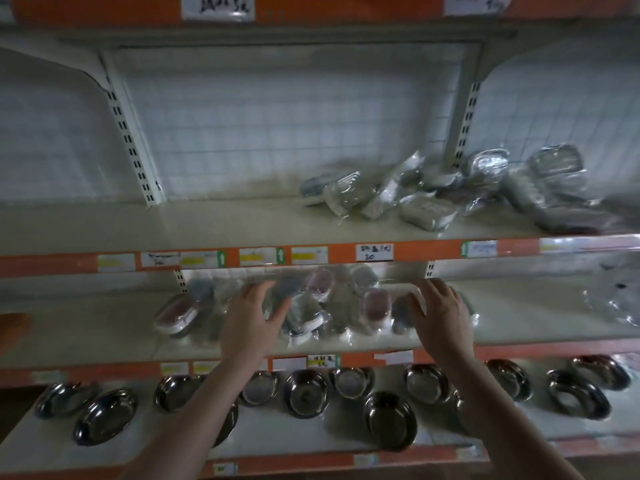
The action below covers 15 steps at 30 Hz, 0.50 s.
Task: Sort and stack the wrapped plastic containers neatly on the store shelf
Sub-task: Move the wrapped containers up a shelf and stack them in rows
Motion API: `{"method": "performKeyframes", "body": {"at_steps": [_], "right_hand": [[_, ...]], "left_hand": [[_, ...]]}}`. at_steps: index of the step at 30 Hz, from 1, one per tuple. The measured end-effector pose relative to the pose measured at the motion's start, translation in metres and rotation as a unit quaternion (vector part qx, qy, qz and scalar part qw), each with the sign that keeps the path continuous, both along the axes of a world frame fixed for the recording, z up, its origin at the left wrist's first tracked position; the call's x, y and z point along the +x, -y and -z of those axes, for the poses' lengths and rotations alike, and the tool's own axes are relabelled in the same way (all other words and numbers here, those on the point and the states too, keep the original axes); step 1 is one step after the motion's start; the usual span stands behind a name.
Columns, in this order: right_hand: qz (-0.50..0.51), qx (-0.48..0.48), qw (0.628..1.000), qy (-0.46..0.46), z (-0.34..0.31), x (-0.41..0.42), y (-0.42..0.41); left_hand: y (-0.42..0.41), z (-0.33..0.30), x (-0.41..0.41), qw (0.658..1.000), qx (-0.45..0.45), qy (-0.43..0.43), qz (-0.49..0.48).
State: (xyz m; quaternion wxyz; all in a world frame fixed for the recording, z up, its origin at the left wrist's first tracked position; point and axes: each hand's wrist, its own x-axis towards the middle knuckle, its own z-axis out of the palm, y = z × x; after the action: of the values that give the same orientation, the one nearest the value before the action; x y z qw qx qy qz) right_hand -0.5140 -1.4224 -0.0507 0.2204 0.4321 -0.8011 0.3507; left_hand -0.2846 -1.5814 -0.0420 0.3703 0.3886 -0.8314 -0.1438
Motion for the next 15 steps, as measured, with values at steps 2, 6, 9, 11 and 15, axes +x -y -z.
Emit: {"method": "performKeyframes", "body": {"at_steps": [2, 6, 9, 11, 15], "right_hand": [[0.008, -0.012, 1.0, 0.008, -0.01, -0.018, -0.016], [0.029, -0.032, 0.999, 0.025, -0.021, -0.049, -0.039], [0.048, -0.036, 0.998, 0.022, -0.024, -0.069, -0.048], [0.058, -0.03, 0.998, 0.019, -0.025, -0.081, -0.049], [0.076, -0.018, 0.997, 0.008, -0.027, -0.11, -0.042]], "left_hand": [[-0.009, -0.012, -0.017, 1.0, -0.005, -0.007, 0.01], [-0.015, -0.026, -0.052, 1.0, -0.016, 0.0, 0.026], [-0.014, -0.031, -0.078, 0.999, -0.028, -0.009, 0.032], [-0.012, -0.035, -0.095, 0.998, -0.037, -0.011, 0.042], [0.0, -0.044, -0.136, 0.998, -0.036, -0.032, 0.051]]}}
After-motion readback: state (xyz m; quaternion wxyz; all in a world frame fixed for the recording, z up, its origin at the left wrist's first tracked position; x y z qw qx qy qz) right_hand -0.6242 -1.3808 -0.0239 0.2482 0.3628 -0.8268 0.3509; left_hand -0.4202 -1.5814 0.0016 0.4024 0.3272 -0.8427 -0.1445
